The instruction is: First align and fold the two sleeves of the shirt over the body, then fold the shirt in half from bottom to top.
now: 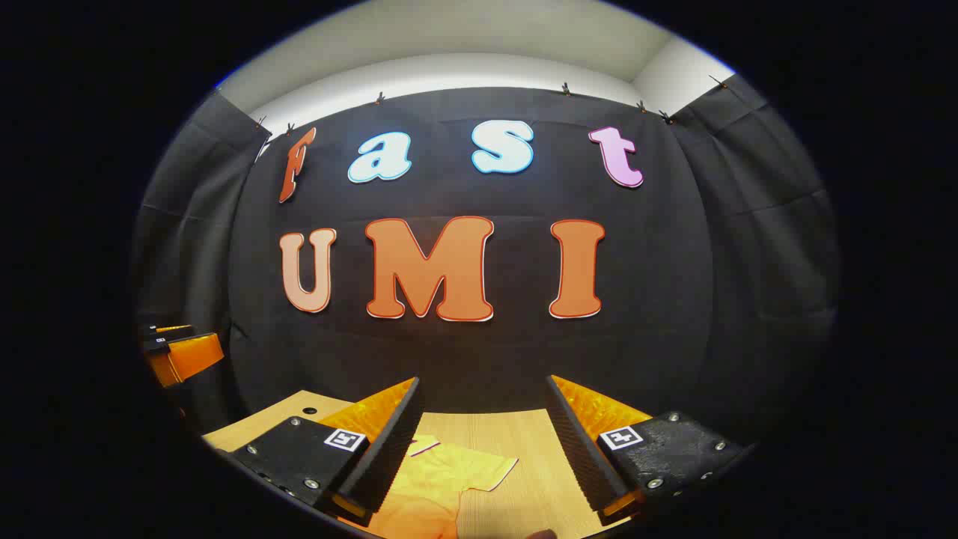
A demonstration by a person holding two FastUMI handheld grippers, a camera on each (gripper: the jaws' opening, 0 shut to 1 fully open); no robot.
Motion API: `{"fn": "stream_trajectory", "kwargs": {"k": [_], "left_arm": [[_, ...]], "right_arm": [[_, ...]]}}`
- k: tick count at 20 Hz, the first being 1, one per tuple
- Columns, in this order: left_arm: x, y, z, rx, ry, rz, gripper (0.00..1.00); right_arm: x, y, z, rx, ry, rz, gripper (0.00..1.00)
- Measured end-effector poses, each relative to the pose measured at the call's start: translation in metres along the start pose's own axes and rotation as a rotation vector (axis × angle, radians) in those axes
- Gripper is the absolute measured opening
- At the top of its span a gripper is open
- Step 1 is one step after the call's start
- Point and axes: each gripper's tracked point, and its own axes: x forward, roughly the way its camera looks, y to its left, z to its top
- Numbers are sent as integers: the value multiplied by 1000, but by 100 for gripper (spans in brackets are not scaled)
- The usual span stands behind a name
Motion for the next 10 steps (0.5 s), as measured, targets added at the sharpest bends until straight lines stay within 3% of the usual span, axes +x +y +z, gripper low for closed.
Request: {"fn": "stream_trajectory", "kwargs": {"k": [3, 10], "left_arm": [[-1, 6, -2, 13, 2, 44, 100], [1, 21, -18, 30, 36, 34, 100]], "right_arm": [[2, 7, -9, 1, 18, 26, 98], [0, 37, -15, -2, 29, 69, 98]]}}
